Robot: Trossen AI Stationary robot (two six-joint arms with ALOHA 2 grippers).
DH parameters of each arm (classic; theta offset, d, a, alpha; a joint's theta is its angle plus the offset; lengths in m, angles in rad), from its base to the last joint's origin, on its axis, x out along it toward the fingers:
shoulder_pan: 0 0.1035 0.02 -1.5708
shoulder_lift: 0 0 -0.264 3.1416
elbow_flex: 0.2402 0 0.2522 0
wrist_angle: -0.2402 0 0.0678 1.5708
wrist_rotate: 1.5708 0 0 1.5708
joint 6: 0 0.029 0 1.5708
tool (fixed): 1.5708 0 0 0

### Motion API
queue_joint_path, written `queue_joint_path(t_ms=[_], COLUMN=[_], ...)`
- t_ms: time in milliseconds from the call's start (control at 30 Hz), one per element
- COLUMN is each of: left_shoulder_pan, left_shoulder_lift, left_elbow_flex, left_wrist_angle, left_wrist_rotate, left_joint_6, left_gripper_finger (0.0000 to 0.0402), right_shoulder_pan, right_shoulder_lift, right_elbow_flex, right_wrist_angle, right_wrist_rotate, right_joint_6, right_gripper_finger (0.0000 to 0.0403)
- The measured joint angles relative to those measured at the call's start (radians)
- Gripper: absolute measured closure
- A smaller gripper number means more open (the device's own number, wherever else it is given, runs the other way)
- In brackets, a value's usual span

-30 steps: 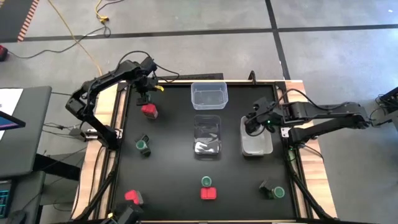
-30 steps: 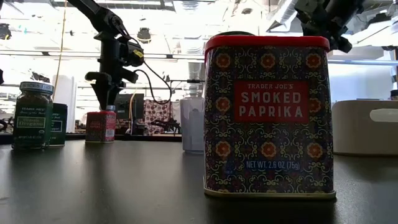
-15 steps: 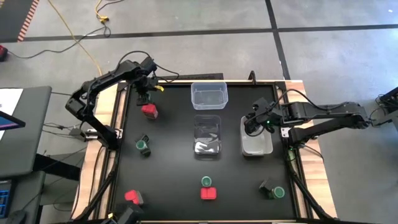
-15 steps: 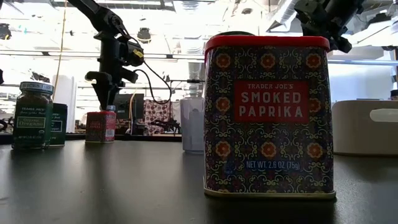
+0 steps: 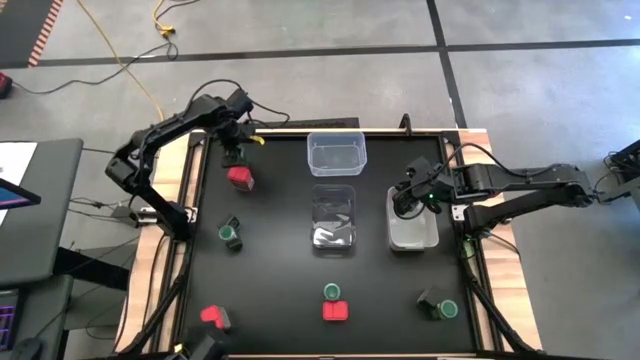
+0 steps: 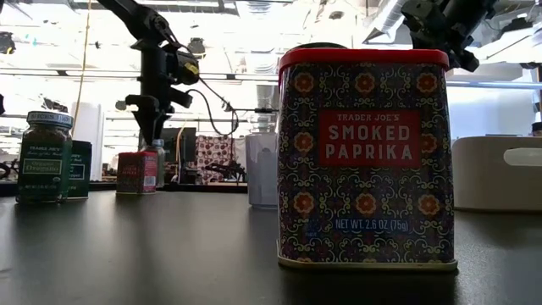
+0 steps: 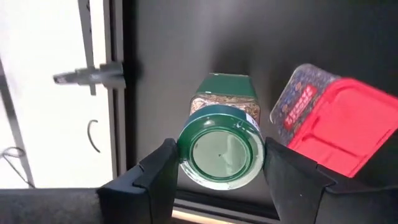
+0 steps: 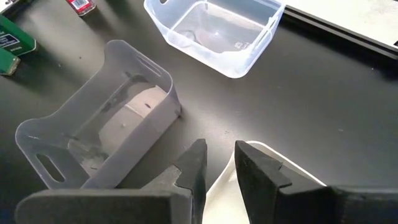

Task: Sort spices by type
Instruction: Put the green seasoning bottle into the transparent bin

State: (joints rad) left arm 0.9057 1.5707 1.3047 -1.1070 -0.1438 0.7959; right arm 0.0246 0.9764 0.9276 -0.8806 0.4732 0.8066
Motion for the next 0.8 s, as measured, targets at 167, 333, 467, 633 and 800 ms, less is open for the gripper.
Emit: queue_joint_path(t_ms=[167,333,467,633,800], left_shoulder_pan=[-0.047,-0.109,-0.158,-0.204,-0.238], left_shoulder_lift=[0.0,0.0,0.0,-0.001,-0.001], left_elbow_flex=[0.023,0.054,0.088,0.117,0.121], left_wrist_angle=[-0.006,-0.013,-0.041,-0.058,-0.064], left_wrist_rotate=[0.001,0.001,0.001,0.003,0.049], left_joint_6=[-0.018,-0.072,-0.093,-0.204,-0.464], left_gripper_finger=[0.0198,0.0198,0.0198,0.0198,0.0198], right_shoulder_pan=[0.0,0.0,0.0,0.0,0.0], right_shoulder_lift=[0.0,0.0,0.0,0.0,0.0], right_elbow_flex=[0.0,0.0,0.0,0.0,0.0], right_wrist_angle=[0.0,0.0,0.0,0.0,0.0], right_wrist_rotate=[0.0,0.0,0.0,0.0,0.0], right_joint_6=[-0.001,-0.002,-0.003,-0.004,-0.008], right_gripper_finger=[0.0291,0.0291,0.0291,0.0291,0.0291])
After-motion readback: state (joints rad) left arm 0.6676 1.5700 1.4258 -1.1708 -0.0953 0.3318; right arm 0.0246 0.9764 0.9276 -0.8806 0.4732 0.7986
